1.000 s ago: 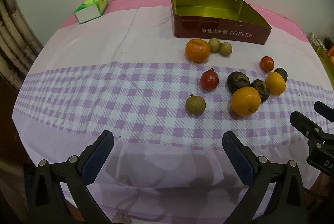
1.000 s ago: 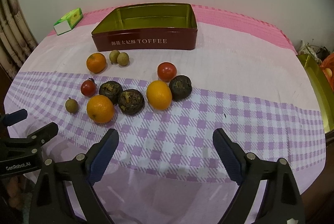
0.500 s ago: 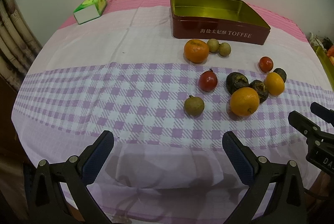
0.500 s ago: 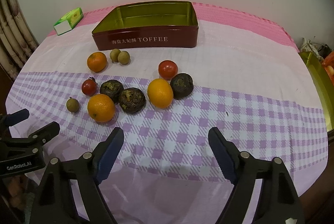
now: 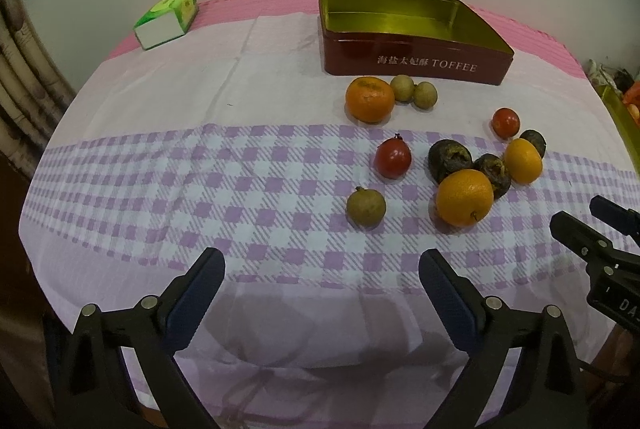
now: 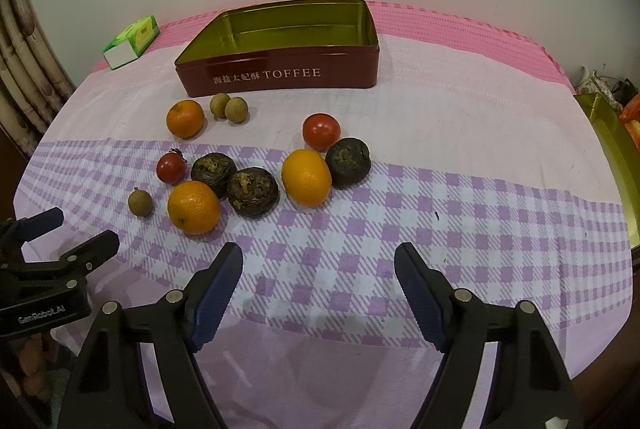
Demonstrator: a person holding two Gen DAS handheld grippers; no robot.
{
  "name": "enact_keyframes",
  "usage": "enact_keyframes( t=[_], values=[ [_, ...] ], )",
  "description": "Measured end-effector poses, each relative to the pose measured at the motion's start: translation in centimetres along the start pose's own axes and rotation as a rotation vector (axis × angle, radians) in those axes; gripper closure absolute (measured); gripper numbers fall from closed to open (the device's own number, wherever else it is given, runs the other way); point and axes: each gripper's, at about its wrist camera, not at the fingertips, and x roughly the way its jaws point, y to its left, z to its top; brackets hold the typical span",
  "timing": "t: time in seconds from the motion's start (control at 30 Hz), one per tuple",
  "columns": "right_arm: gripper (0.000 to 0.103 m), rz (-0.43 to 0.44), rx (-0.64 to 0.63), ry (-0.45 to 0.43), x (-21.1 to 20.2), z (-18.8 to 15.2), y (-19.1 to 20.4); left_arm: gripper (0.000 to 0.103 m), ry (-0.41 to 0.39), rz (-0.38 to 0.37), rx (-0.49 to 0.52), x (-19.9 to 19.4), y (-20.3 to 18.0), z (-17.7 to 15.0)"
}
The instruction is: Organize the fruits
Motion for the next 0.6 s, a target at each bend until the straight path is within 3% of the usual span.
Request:
enact_keyframes(
  t=[0.6],
  values=[
    [0.031,0.018,0.022,0.025,0.53,-0.11,-0.41,0.021,0.014,-0.024,0.016,0.97,-0.15,0.01]
  ],
)
